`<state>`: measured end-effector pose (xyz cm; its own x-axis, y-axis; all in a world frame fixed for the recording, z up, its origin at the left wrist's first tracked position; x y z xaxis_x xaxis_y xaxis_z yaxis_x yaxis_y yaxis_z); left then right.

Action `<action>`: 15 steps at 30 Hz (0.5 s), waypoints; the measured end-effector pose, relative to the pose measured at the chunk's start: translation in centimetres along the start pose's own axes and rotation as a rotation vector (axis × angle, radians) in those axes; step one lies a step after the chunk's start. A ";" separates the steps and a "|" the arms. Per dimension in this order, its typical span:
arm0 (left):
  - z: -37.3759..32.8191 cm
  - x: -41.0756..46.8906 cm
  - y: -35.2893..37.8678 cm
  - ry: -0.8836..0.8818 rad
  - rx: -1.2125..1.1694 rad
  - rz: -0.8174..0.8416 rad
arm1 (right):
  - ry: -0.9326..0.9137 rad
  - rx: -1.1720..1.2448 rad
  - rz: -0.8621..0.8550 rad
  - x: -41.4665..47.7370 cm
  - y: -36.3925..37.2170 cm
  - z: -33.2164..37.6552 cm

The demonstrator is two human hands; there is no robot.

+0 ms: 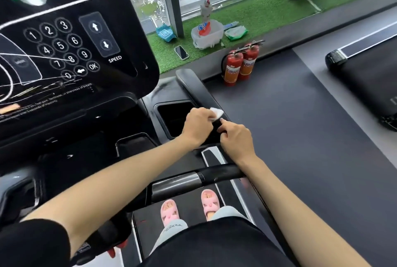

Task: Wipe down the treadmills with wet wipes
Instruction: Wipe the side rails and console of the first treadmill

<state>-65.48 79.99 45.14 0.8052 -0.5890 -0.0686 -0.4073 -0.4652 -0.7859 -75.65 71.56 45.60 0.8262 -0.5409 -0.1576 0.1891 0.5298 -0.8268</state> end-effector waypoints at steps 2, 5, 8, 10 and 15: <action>0.0 -0.1 -0.5 0.013 -0.048 -0.001 | -0.001 0.003 0.006 0.0 -0.2 -0.1; 1.5 2.5 -2.6 -0.162 -0.112 -0.195 | -0.008 0.038 0.014 0.0 -0.4 -0.1; 2.4 3.5 -2.8 -0.222 -0.049 -0.202 | -0.002 0.042 0.027 0.0 -0.5 -0.1; 1.7 2.1 -1.4 -0.130 0.023 -0.111 | 0.007 0.034 0.034 0.0 -0.5 0.0; 0.1 -0.7 -1.0 0.087 -0.068 0.028 | 0.013 0.006 0.069 0.0 -0.7 -0.1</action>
<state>-65.57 80.92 45.90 0.7542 -0.6558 -0.0340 -0.4595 -0.4901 -0.7407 -75.82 71.18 46.11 0.8304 -0.5116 -0.2208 0.1353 0.5695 -0.8108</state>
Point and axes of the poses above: each hand's wrist, its own x-axis towards the middle knuckle, its own y-axis out of the palm, z = x × y, the point moved 2 cm from there along x, towards the middle knuckle, and after that the axes turned 3 degrees about -z, right-handed, at the moved point
